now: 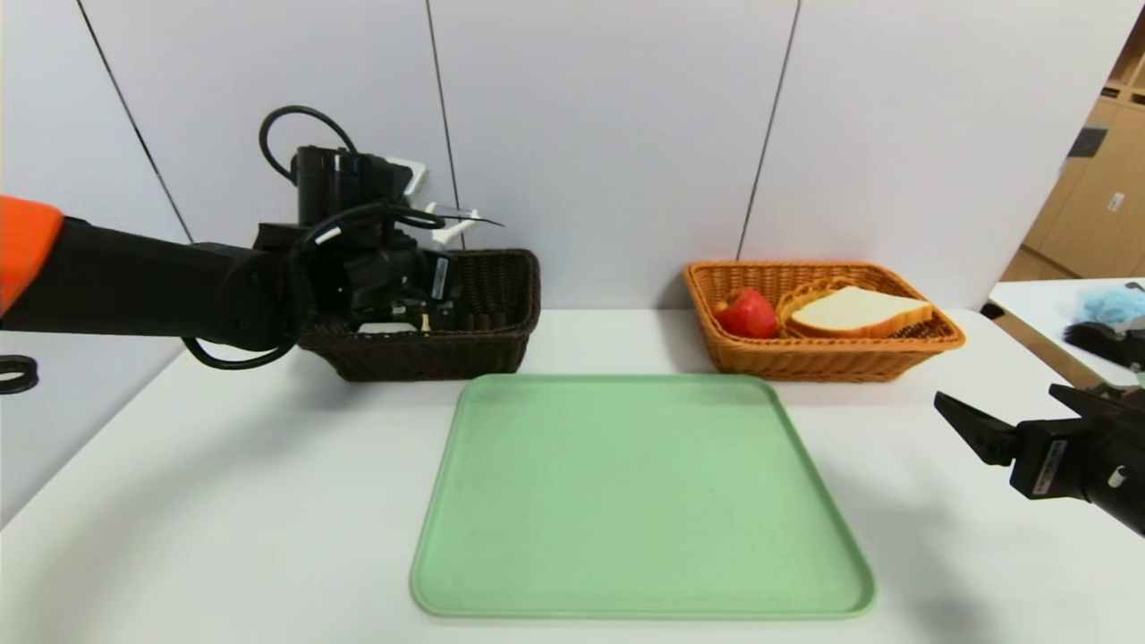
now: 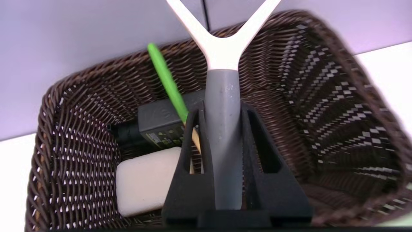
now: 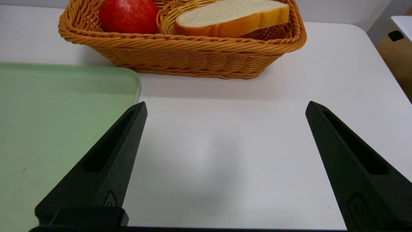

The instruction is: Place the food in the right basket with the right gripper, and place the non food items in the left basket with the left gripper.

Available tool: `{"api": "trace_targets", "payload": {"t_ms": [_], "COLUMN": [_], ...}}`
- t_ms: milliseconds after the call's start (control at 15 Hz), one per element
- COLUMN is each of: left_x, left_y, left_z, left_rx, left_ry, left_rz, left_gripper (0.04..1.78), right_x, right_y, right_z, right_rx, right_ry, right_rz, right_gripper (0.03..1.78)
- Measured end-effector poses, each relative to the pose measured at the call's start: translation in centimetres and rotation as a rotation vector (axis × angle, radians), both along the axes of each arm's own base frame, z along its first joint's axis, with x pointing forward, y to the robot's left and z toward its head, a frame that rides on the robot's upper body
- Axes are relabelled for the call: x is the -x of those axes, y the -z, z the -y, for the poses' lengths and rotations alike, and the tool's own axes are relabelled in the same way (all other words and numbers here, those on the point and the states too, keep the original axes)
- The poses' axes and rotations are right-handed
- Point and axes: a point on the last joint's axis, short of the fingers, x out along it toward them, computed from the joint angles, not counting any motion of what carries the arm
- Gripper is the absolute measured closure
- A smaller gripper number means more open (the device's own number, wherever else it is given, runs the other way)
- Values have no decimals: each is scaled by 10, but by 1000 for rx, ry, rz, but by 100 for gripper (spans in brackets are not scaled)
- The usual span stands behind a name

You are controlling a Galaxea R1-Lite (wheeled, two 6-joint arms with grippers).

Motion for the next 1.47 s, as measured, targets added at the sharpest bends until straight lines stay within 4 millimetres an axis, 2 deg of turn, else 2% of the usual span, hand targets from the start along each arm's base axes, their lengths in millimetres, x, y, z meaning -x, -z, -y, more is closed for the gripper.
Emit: {"api": "trace_targets", "payload": {"t_ms": [267,533,600,800,933,1133,1333,1467], "left_x": [-17,-21,-22,-23,-24,-21,-8,10], "left_y": [22,35,36,37,35,21,-13,-33], "left_z": [-2,-3,-3,-3,-3,-4,-7,-13], "left_rx": [-7,-21,-21,-4,2,22,78,106], "left_ry": [-24,-30,-34,-41,-38,-29,-21,-23], "left_rz": [-19,-55,-57,-47,-23,34,180,236], "left_gripper": [154,154,148,105,84,60,45,37], "right_x": [-1,-3,-3,-4,-4,-4,-3,-2], "right_y": [2,3,3,4,4,4,3,2], "right_z": [0,0,0,0,0,0,0,0], "right_rx": [-3,-2,-2,-2,-2,-2,-2,0], "right_ry": [0,0,1,1,1,0,1,1], "right_rz": [-10,-18,-19,-21,-22,-22,-18,-9], "right_gripper": [11,11,11,11,11,11,11,11]}}
